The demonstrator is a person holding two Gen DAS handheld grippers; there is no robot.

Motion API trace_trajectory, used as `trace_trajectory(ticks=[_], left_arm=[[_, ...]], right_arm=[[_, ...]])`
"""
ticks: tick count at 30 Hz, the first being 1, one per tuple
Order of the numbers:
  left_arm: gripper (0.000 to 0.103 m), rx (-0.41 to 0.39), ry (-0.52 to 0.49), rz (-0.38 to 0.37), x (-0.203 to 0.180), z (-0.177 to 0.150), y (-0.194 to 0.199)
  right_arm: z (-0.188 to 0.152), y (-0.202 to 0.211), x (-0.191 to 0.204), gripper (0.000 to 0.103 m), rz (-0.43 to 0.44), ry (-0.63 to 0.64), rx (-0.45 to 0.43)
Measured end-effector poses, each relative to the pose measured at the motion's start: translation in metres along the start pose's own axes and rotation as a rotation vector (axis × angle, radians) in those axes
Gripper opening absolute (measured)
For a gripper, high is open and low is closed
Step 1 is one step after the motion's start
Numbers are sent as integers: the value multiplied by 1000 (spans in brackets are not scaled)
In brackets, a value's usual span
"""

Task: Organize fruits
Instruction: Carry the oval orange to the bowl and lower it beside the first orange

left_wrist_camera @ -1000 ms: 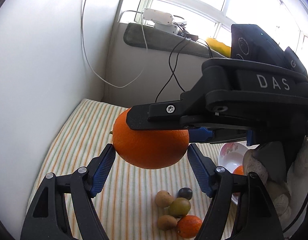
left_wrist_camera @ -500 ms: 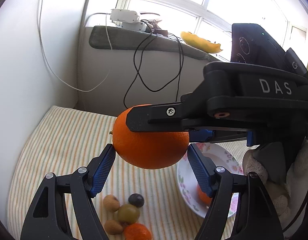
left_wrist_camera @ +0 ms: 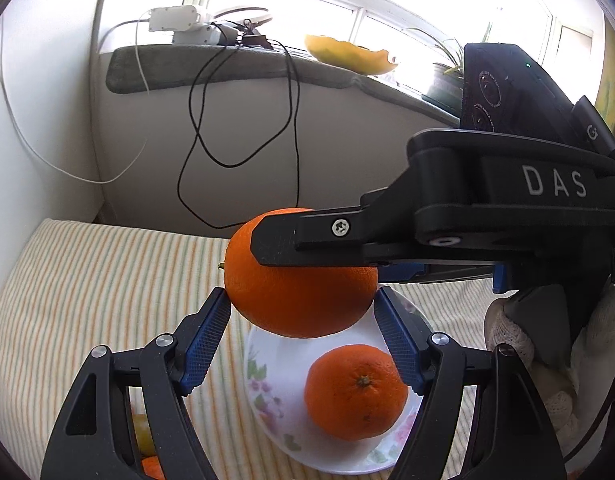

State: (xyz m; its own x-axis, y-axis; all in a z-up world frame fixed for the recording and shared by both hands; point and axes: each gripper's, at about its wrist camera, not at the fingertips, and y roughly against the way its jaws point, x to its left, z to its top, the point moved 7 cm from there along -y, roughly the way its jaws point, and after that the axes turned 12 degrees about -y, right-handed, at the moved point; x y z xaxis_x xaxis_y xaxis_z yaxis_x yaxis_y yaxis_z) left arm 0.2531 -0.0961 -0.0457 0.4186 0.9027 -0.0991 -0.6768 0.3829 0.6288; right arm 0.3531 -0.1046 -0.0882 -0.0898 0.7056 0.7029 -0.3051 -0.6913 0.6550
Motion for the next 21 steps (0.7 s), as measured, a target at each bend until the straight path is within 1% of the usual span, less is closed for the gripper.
trace_trajectory(ticks=[9,15,21], left_arm=[[74,48,-36,-38,-35,5,-30],[74,76,-55,-60,-49,8,-49],[74,95,-59,-70,-55,9,-60]], right_arm=[[3,19,-36,75,-7,-51,-21],[5,27,-59,75,-16,-72,-24],[2,35,-72,75,-25,-82,-29]])
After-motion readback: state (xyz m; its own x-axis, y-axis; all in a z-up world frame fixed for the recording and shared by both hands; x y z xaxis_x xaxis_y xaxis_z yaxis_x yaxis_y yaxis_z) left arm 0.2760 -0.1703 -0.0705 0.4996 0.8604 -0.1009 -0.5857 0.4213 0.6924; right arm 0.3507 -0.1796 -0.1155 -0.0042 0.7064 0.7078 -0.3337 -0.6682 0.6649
